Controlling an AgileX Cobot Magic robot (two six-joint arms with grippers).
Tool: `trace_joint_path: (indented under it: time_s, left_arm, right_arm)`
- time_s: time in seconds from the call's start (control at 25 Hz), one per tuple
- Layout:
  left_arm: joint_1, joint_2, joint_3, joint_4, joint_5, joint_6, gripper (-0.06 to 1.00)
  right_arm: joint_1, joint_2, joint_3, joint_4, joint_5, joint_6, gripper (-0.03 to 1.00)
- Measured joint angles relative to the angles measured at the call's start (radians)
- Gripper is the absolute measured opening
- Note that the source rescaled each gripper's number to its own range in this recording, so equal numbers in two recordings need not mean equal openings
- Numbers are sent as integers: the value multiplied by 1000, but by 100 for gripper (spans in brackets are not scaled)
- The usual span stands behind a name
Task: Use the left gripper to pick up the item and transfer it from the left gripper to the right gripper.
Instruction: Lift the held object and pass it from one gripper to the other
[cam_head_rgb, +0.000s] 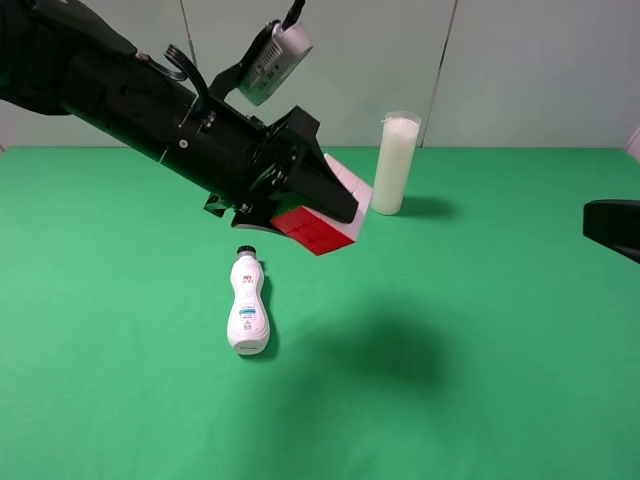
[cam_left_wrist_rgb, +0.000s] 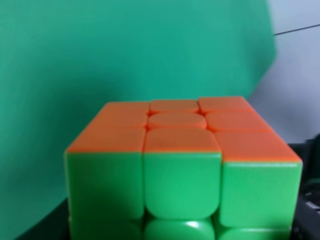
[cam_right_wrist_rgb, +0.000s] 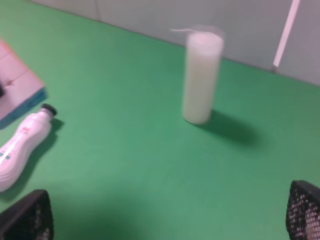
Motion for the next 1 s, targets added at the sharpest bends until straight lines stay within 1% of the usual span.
trace_joint_path:
  time_s: [0.08, 0.24, 0.48, 0.68, 0.8, 1.0]
  left_arm:
    - [0, 2, 0, -42, 14, 41, 0]
    - [0, 3, 0, -73, 53, 82, 0]
    - [0, 3, 0, -75, 111, 123, 0]
    - [0, 3, 0, -75, 128, 164, 0]
    - [0, 3, 0, -75, 129, 189, 0]
    - [0, 3, 0, -75, 129, 193, 0]
  right_arm:
    - [43, 16, 0, 6, -26, -33, 100]
    - [119, 50, 0, 40, -69, -104, 100]
    - [233, 122, 0, 98, -163, -209, 100]
    - [329, 205, 0, 133, -193, -280, 100]
    - [385, 245, 0, 137, -239, -300, 100]
    - [478, 312, 0, 140, -318, -305, 100]
